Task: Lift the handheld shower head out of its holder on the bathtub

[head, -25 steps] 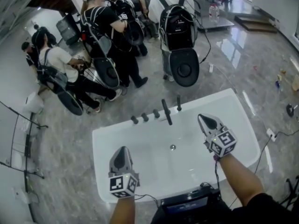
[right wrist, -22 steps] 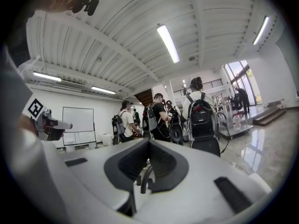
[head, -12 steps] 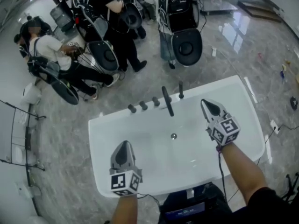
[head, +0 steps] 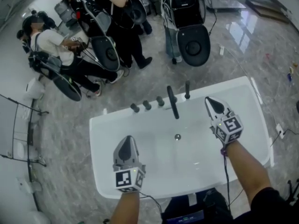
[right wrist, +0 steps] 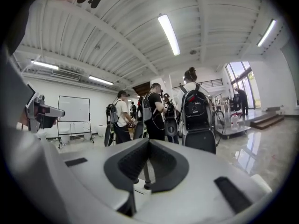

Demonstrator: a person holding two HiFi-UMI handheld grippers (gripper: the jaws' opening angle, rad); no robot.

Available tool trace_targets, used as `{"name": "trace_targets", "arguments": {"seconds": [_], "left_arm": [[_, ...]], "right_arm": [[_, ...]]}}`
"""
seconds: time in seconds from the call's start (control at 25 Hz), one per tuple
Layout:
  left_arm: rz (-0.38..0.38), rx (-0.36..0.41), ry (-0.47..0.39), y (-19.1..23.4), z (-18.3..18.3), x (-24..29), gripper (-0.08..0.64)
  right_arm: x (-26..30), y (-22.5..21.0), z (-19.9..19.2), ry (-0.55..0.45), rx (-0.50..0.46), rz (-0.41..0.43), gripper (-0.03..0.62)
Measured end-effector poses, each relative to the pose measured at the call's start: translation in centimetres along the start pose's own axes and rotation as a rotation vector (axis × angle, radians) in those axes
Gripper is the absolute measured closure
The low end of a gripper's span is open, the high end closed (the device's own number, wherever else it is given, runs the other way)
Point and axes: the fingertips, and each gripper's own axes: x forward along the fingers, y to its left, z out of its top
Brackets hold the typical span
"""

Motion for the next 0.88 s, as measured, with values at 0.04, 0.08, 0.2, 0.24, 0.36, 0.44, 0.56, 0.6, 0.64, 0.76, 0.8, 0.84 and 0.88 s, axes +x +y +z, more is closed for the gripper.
{"name": "trace_targets", "arguments": {"seconds": [0.04,0.08,0.2,0.24,0.36,0.44,0.56,0.6,0.64,0.76,0.8,0.84,0.88], "left_arm": [[-0.002,0.006,-0.009,-0.1,-0.3,0.5,0.545],[-0.004,0.009,-0.016,-0.2,-0.6,1.1,0.545],[-0.006,-0.005,-0.023,-0.5,-1.8,2.9,0.545],[-0.008,-0.012,-0.025,-0.7,-2.1,3.5,0.545],[-0.02,-0.027,-0.024,-1.4,-2.5,4.7,0.545],[-0.024,-0.021,-0.021,-1.6,-2.4,5.3,0.545],[-0.033,-0.002,-0.03,-2.1,-2.8,6.3,0.545],[-0.039,0.004,-0.035,-2.3,-3.1,6.7,0.545],[-0.044,0.008,-0.037,-2.6,-3.5,7.0,0.545],[-0.048,0.005,-0.034,-2.9,-4.7,7.8,0.545],[-0.045,0.004,-0.032,-2.9,-5.0,8.0,0.545],[-0.043,0.003,-0.029,-2.9,-5.3,8.0,0.545],[-0.041,0.003,-0.027,-2.8,-5.5,8.1,0.545]], "right_arm": [[0.4,-0.4,-0.3,0.001,-0.002,-0.001,0.583],[0.8,-0.8,-0.7,0.001,-0.004,-0.003,0.582],[2.0,-2.2,-1.6,-0.001,0.013,-0.019,0.536],[2.3,-2.6,-1.9,0.002,0.019,-0.025,0.533],[3.1,-3.3,-3.1,0.023,0.014,-0.029,0.51],[3.9,-3.1,-3.6,0.027,0.015,-0.016,0.505],[5.2,-3.2,-4.5,0.027,0.01,0.003,0.487],[5.6,-3.5,-4.9,0.028,0.008,0.003,0.478],[5.9,-3.8,-5.2,0.03,0.005,0.003,0.468],[7.1,-4.3,-6.0,0.032,0.009,0.015,0.449],[7.5,-4.3,-6.3,0.031,0.017,0.021,0.447],[7.9,-4.4,-6.6,0.033,0.023,0.026,0.438],[8.3,-4.4,-6.8,0.04,0.024,0.028,0.434]]}}
